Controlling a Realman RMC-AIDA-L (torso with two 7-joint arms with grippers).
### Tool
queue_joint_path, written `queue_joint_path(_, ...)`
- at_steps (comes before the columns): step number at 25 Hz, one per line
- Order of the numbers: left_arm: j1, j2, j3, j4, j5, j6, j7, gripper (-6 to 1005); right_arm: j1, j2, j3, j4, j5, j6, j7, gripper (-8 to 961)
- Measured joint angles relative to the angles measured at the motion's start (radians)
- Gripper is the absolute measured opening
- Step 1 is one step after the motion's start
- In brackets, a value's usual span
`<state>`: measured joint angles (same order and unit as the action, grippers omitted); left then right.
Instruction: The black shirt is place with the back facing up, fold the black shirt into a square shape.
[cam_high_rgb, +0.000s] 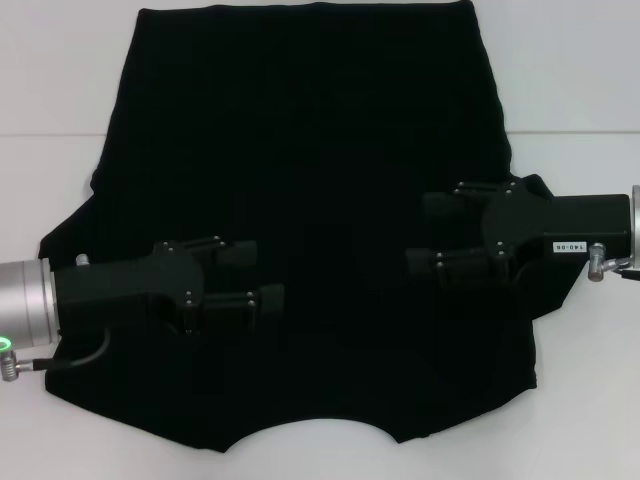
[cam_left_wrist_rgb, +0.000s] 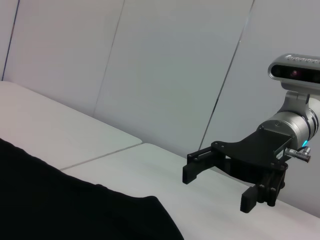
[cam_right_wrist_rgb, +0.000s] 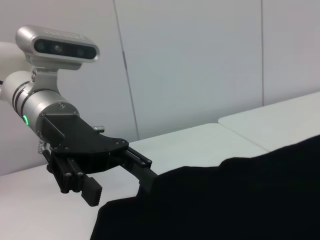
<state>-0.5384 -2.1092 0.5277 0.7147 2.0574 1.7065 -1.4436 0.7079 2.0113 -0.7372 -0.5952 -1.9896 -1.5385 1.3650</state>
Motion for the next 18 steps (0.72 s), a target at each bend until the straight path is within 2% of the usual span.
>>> queue_joint_path(13,0.002,0.001,0.000,0.004,0.007,0.001,-0.003,811,-0.001,0.001,0.001,0.000,0.002,-0.002,-0.003,898)
queue_joint_path(18,0.003,0.002,-0.026,0.003,0.015,-0.010,-0.005,811,-0.001,0.002,0.001,0.000,0.002,0.004,-0.004,899)
